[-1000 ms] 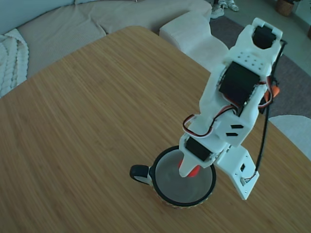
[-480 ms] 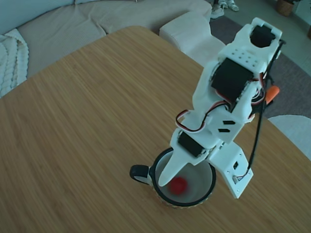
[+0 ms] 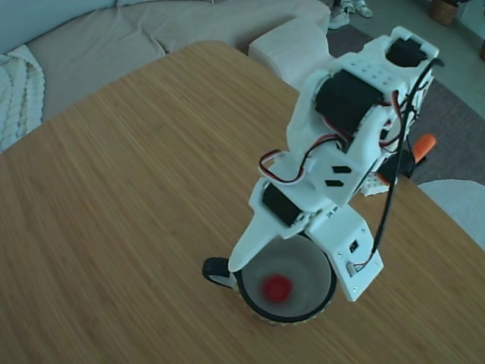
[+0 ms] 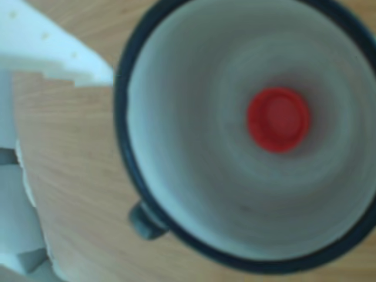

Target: Grasp a red cap and put it in the cup.

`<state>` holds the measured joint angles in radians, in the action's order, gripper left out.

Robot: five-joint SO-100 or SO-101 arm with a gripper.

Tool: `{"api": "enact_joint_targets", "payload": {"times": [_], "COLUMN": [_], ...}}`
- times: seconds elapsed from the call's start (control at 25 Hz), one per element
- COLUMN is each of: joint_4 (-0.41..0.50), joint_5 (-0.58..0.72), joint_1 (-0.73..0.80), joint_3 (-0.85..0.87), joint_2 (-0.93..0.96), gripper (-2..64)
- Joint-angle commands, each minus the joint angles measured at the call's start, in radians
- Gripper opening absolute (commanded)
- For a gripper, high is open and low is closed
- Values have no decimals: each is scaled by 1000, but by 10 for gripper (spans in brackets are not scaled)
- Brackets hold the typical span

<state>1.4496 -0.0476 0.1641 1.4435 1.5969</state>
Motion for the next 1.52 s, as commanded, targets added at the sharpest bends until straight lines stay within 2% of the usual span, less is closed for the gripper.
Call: {"api": "enact_joint_targets", "payload": {"times": [0.0, 0.28, 0.44, 0.68, 1.08, 1.48], "joint_4": [41, 160, 166, 250, 264, 264], "joint_5": [-5, -6, 0, -5, -6, -6], "joint_1": [-31, -140, -195, -175, -57, -63], "joint_3": [-133, -327, -337, -339, -307, -178], "joint_2": [29, 38, 106, 115, 249, 419], "gripper": [479, 477, 474, 474, 473, 473]}}
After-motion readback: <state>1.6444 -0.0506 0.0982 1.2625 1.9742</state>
